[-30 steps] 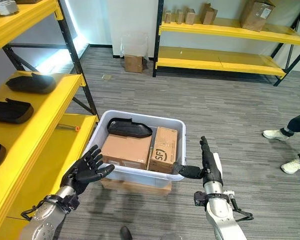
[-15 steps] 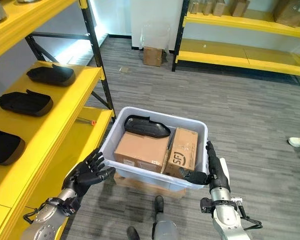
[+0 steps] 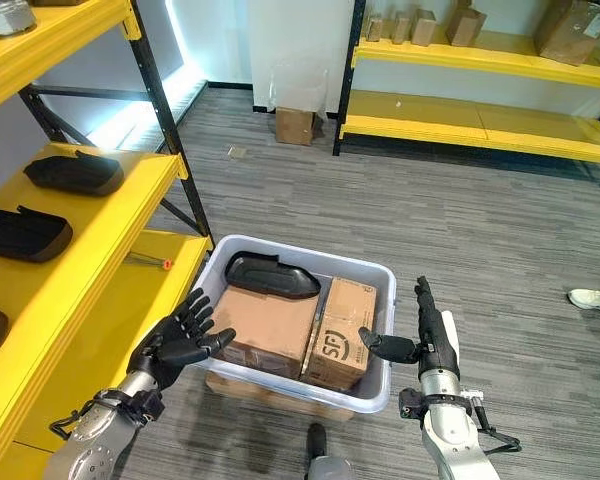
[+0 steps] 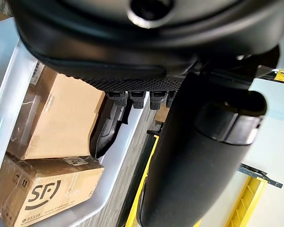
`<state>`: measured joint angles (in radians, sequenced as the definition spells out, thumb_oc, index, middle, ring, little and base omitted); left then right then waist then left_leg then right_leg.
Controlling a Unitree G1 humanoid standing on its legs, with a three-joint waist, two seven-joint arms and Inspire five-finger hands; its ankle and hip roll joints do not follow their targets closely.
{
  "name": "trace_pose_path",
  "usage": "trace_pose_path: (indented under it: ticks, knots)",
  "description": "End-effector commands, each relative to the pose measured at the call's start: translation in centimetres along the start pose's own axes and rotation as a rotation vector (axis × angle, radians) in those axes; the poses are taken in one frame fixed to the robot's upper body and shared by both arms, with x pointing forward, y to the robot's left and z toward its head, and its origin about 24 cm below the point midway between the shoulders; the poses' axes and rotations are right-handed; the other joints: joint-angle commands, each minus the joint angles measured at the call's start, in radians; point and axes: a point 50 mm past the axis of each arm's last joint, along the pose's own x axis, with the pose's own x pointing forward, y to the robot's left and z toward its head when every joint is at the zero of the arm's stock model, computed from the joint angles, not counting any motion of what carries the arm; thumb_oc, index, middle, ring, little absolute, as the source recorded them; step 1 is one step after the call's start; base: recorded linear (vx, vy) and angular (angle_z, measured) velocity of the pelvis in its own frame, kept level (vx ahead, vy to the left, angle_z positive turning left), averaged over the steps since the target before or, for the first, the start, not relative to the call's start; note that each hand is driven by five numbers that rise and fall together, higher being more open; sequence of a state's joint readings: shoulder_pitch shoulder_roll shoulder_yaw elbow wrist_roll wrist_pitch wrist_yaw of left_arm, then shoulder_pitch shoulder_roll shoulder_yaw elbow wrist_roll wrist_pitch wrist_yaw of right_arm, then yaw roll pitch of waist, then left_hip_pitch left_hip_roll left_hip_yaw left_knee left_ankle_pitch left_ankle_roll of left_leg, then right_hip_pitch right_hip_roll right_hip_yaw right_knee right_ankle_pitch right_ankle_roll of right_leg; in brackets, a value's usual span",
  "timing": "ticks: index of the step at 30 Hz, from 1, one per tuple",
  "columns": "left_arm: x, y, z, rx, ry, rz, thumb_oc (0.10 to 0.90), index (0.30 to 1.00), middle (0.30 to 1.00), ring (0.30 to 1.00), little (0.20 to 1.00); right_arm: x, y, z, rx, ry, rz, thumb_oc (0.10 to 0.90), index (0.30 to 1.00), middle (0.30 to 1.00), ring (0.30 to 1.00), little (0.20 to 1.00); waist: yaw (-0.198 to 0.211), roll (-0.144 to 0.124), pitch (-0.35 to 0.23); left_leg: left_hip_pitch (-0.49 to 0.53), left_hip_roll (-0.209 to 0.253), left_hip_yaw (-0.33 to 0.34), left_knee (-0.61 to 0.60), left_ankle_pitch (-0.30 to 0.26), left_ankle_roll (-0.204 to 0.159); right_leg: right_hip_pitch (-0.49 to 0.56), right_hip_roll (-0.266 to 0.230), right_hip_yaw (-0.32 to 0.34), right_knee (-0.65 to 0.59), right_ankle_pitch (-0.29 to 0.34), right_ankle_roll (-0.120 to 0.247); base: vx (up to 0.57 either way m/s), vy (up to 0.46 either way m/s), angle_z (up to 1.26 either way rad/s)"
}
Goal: Move parts from the plastic box to the shelf.
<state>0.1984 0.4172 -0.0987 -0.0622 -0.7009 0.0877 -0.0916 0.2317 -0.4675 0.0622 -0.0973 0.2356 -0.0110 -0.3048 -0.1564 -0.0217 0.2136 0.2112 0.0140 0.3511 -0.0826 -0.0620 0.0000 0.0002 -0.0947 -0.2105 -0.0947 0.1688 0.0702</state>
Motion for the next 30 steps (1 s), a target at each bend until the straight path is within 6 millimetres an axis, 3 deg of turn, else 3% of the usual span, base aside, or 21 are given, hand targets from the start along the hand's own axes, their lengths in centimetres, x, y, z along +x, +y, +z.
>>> trace_pose_path:
  ticks: [1, 18, 21, 22, 24, 25, 26, 27, 30]
  knots:
    - [0.4, -1.2, 4.2, 0.042, -0.179, -0.096, 0.9, 1.0, 1.0, 1.0, 1.0, 1.7, -1.3, 4.1, -0.024, -0.218, -0.06, 0.9, 1.0, 1.0, 1.0, 1.0, 0.001, 0.007, -0.068, -0.028, 0.021, 0.032, -0.005, -0.022, 0.003, 0.0, -0.018, -0.021, 0.007, -0.067, 0.08, 0.04, -0.041, -0.03]
    - [0.2, -1.5, 5.1, 0.12, -0.189, -0.134, 0.9, 1.0, 1.0, 1.0, 1.0, 1.6, -1.5, 5.5, -0.021, -0.292, -0.079, 0.9, 1.0, 1.0, 1.0, 1.0, -0.017, 0.03, -0.067, -0.028, 0.039, 0.084, 0.005, -0.011, -0.003, 0.021, 0.007, 0.012, 0.007, -0.109, 0.053, 0.06, -0.098, -0.04]
    - [0.7, -1.7, 4.9, 0.126, -0.17, -0.131, 0.9, 1.0, 1.0, 1.0, 1.0, 1.7, -1.5, 6.0, -0.018, -0.304, -0.063, 0.9, 1.0, 1.0, 1.0, 1.0, -0.026, 0.03, -0.067, -0.059, 0.054, 0.104, 0.115, -0.024, -0.017, 0.029, 0.018, 0.019, 0.007, -0.123, 0.026, 0.11, -0.26, -0.11]
    - [1.6, -2.6, 5.0, 0.109, -0.187, -0.171, 0.9, 1.0, 1.0, 1.0, 1.0, 1.9, -1.8, 6.2, -0.019, -0.315, -0.058, 0.9, 1.0, 1.0, 1.0, 1.0, -0.039, 0.029, -0.055, -0.114, 0.095, 0.113, 0.329, -0.033, -0.046, 0.044, 0.026, 0.021, 0.007, -0.146, 0.0, 0.12, -0.35, -0.2]
    - [2.2, -3.2, 5.2, 0.095, -0.189, -0.168, 0.9, 1.0, 1.0, 1.0, 1.0, 2.1, -1.8, 6.1, -0.023, -0.33, -0.064, 0.9, 1.0, 1.0, 1.0, 1.0, -0.029, 0.015, -0.023, -0.244, 0.151, 0.066, 0.518, 0.062, -0.075, 0.049, 0.038, 0.037, 0.007, -0.134, -0.038, 0.02, -0.253, 0.14]
    - [2.4, -3.2, 5.0, 0.09, -0.201, -0.129, 0.9, 1.0, 1.0, 1.0, 1.0, 2.5, -1.7, 6.6, -0.04, -0.356, -0.054, 0.9, 1.0, 1.0, 1.0, 1.0, -0.038, 0.023, -0.016, -0.223, 0.201, 0.065, 0.39, 0.1, -0.081, 0.047, 0.036, 0.063, 0.007, -0.135, -0.034, -0.01, 0.081, -0.33]
    - [2.3, -3.1, 4.9, 0.085, -0.208, -0.109, 0.9, 1.0, 1.0, 1.0, 1.0, 2.5, -1.8, 6.8, -0.051, -0.368, -0.052, 0.9, 1.0, 1.0, 1.0, 1.0, -0.04, 0.031, -0.02, -0.205, 0.217, 0.054, 0.289, 0.142, -0.093, 0.044, 0.031, 0.074, 0.007, -0.135, -0.026, 0.09, 0.381, -0.82]
    - [2.1, -2.8, 4.9, 0.074, -0.215, -0.093, 0.9, 1.0, 1.0, 1.0, 1.0, 2.4, -2.0, 7.0, -0.068, -0.37, -0.052, 0.9, 1.0, 1.0, 1.0, 1.0, -0.038, 0.039, -0.024, -0.196, 0.256, 0.013, 0.195, 0.223, -0.121, 0.042, 0.021, 0.092, 0.007, -0.139, -0.016, 0.08, 0.374, -0.88]
    - [2.1, -2.1, 4.7, 0.05, -0.223, -0.065, 0.9, 1.0, 1.0, 1.0, 1.0, 2.8, -2.6, 7.1, -0.089, -0.341, -0.045, 0.9, 1.0, 1.0, 1.0, 1.0, -0.031, 0.03, -0.032, -0.218, 0.341, -0.057, 0.135, 0.321, -0.155, 0.036, -0.026, 0.123, 0.007, -0.144, -0.005, 0.08, 0.375, -0.68]
